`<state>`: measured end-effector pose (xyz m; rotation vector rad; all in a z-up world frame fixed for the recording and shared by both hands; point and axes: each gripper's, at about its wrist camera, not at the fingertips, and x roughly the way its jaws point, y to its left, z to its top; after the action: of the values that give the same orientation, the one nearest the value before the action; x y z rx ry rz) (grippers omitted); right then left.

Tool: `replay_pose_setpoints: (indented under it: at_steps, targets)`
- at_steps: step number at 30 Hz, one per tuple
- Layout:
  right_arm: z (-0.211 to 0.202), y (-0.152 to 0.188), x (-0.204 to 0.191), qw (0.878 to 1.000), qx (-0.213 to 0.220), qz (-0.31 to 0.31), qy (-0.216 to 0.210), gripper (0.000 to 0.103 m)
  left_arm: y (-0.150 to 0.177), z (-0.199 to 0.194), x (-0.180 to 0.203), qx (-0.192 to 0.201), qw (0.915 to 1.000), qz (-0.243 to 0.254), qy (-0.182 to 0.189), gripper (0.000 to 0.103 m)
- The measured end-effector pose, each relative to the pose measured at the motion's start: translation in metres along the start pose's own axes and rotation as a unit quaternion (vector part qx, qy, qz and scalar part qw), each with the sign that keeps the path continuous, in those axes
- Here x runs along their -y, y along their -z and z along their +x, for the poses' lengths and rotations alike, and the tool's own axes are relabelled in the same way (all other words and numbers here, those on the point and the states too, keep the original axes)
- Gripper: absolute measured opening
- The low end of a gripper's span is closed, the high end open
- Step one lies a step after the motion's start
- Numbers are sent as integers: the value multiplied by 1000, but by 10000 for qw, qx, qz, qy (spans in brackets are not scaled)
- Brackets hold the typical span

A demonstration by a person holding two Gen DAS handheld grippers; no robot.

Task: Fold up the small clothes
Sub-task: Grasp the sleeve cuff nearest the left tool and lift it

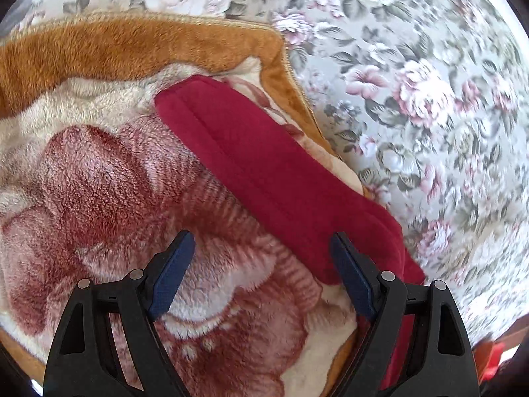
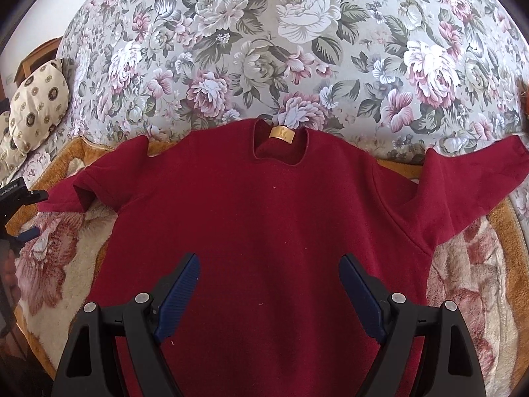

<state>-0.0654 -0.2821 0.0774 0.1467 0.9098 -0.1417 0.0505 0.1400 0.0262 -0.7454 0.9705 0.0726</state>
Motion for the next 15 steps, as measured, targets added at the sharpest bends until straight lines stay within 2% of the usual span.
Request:
replay_pose_setpoints:
  at_steps: [2,5,7,8,9,10,11,13,15]
  targets:
    - [3,1,1,10000,-36,38,-30,84,-10,12,-4,0,9999,-148,18,84]
    - [9,2,1,10000,-89,6,-21,84,-21,22,4,126,9999,-25,-55,84]
    - [13,4,0,9999,-122,-69,-5,84,-31,32,7,175,9998,32,40,82]
    - [15,4,0,9999,-144,-90,8,84,-35,37,8,207,9997,64,95,63]
    - [17,5,0,9998,-166,-108,19,84,-39,44,9,177,9997,101,164,31]
    - [17,5,0,9998,-164,-109,24,84,-43,52,8,-8,9997,92,246,16]
    - [17,5,2,9999,-128,-89,38,84,-45,58,4,-177,9994,24,311,8]
    - [12,5,6,10000,30,5,65,84,-48,54,5,-178,9991,-21,380,7]
    - [8,3,12,9998,124,97,79,84,-52,35,20,28,9987,324,387,6]
